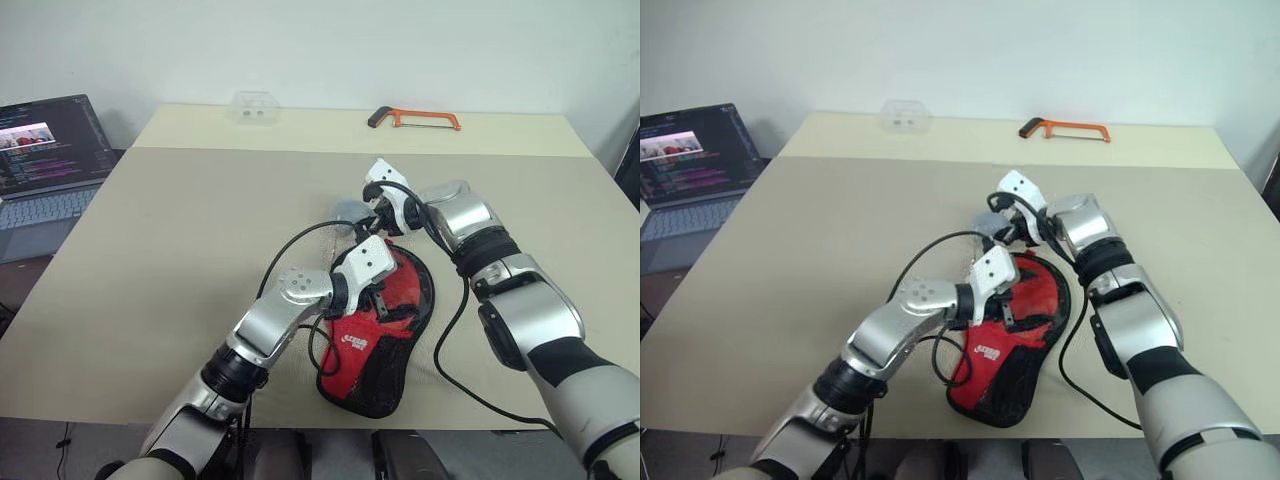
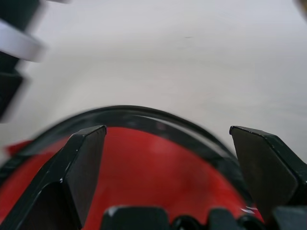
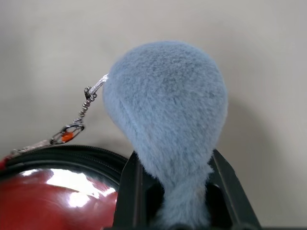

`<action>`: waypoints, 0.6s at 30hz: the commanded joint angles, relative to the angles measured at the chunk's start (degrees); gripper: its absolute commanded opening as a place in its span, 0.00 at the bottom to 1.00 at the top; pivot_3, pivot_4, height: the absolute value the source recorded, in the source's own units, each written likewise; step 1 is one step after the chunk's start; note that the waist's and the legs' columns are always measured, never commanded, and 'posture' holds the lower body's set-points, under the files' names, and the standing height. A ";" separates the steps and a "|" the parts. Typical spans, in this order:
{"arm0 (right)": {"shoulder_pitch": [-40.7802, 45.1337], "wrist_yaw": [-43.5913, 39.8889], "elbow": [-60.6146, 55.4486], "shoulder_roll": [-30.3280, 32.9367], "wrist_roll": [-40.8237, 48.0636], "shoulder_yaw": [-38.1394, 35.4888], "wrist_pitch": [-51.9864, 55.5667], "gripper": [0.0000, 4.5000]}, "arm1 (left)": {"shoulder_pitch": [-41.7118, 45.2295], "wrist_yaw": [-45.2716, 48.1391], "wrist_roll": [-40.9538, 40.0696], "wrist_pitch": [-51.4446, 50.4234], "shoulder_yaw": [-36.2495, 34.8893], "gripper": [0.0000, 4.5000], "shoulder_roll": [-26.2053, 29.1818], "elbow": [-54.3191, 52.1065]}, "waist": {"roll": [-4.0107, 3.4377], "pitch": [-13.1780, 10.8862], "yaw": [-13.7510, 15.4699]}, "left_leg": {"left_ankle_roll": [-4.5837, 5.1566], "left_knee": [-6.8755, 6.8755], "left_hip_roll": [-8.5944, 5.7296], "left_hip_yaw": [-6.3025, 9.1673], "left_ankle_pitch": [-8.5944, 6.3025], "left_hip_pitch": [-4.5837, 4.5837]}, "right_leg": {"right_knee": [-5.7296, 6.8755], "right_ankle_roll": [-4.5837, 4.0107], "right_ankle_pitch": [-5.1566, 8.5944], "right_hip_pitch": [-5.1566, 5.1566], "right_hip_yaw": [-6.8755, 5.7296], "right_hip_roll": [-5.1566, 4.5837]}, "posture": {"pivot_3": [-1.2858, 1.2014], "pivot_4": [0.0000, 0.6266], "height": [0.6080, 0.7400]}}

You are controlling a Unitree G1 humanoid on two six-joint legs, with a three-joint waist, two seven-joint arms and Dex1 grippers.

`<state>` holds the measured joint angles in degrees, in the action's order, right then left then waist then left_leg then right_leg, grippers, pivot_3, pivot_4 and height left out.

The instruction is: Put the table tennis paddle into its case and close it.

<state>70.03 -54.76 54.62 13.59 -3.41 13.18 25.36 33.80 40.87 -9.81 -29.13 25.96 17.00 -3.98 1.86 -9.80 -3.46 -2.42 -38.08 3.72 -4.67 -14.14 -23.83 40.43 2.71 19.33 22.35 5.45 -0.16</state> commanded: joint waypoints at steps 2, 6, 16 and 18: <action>-0.07 1.24 -2.46 -0.73 -0.63 0.11 -1.98 0.05 | 0.84 -3.04 4.32 3.07 -1.42 1.00 -0.41 2.18 | 0.00 0.00 0.01 | 0.00 0.00 0.01 0.00 0.00 0.00 | 0.01 0.00 0.00 0.00 0.00 0.00 | 0.52 0.24 1.00; -0.11 2.84 -0.72 -1.36 -1.35 0.07 -3.11 0.05 | -0.11 -3.16 4.98 0.43 -2.26 1.00 0.38 1.36 | 0.00 0.00 0.13 | 0.00 0.00 0.04 0.01 0.00 -0.01 | 0.01 0.00 0.00 0.00 -0.01 -0.04 | 0.52 0.24 1.00; 2.06 7.11 5.16 -2.76 -2.68 -0.60 -5.38 0.05 | -3.87 -1.12 4.62 -7.92 -0.91 1.00 2.22 -2.89 | 0.00 0.00 -0.02 | 0.00 -0.01 0.04 -0.01 0.00 0.04 | 0.07 0.00 0.00 -0.02 0.00 -0.05 | 0.52 0.24 1.00; 2.51 8.02 6.41 -3.01 -2.83 -0.71 -5.87 0.05 | -3.99 -0.99 4.41 -9.69 -0.92 1.00 1.88 -3.02 | 0.00 0.00 0.02 | 0.00 -0.02 0.04 -0.01 0.00 0.06 | 0.12 0.00 0.00 -0.02 -0.01 -0.04 | 0.52 0.24 1.00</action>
<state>70.75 -47.81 60.83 10.65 -5.92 13.26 21.17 30.41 39.49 -5.31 -37.12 24.35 18.91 -5.86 1.86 -9.79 -3.44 -2.42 -38.11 3.75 -4.67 -14.14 -23.77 40.56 2.72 19.33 22.32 5.44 -0.20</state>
